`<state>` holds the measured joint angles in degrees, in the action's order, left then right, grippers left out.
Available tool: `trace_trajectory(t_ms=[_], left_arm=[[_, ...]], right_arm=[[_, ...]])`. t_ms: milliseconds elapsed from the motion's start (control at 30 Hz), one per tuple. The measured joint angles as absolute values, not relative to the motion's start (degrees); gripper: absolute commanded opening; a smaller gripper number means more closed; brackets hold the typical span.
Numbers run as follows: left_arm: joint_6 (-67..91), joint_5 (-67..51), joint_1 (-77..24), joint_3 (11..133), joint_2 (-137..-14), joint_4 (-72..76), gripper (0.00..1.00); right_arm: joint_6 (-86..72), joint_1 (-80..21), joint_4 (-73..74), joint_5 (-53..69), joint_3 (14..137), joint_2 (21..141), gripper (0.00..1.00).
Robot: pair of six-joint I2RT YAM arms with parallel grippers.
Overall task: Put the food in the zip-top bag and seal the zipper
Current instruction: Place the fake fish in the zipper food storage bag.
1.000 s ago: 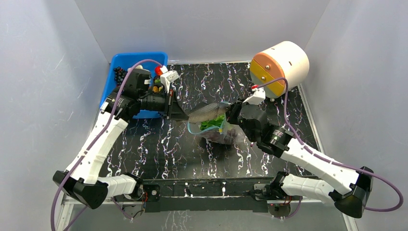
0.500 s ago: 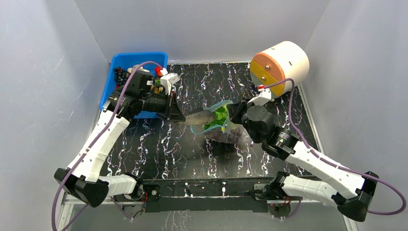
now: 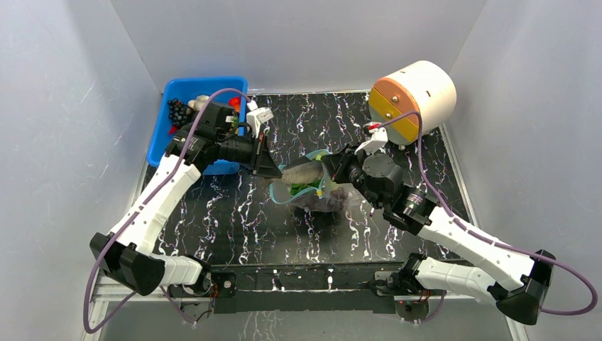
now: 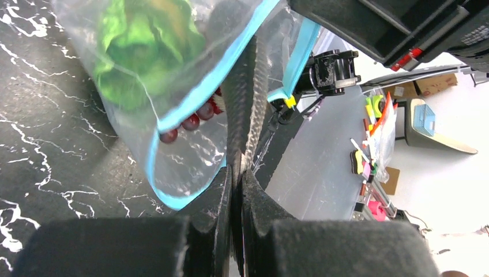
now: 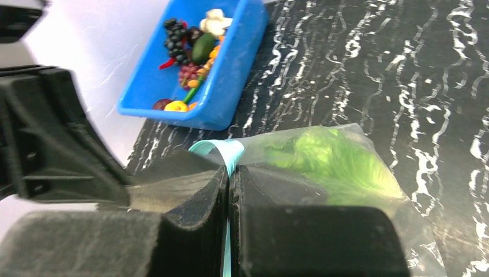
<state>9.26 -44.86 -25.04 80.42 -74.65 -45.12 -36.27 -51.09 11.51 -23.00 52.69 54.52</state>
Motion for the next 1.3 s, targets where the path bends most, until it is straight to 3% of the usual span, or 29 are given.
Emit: trace_trajectory(t_ms=[567,733,800,867,933,1133,1300], left_arm=[[9.91,-48.38,-26.13,69.17,-75.44,-33.54,0.00],[11.51,-47.81,-26.72,61.93,-68.58,-24.73,0.00],[10.70,-46.30,-26.81,59.72,-67.57,-22.96,0.07],[10.17,-43.92,-26.83,57.98,-68.60,-22.74,0.33],[10.20,-43.16,-26.83,57.89,-68.77,-22.87,0.46],[10.33,-39.33,-26.85,61.91,-68.25,-27.09,0.60],[10.50,-36.36,-26.85,67.31,-65.54,-29.87,0.60]], right_arm=[[-33.54,-51.05,2.66,-4.47,51.48,57.93,0.00],[-36.56,-51.05,-0.34,-2.74,51.13,58.28,0.00],[-37.21,-51.03,-1.10,-1.83,51.13,58.57,0.00],[-37.80,-51.05,-1.67,-1.08,51.13,58.61,0.00],[-37.85,-51.05,-1.74,-1.08,51.13,58.59,0.00],[-37.76,-51.05,-1.06,-1.54,51.09,58.43,0.00],[-37.67,-51.05,-0.03,-2.68,51.07,57.69,0.00]])
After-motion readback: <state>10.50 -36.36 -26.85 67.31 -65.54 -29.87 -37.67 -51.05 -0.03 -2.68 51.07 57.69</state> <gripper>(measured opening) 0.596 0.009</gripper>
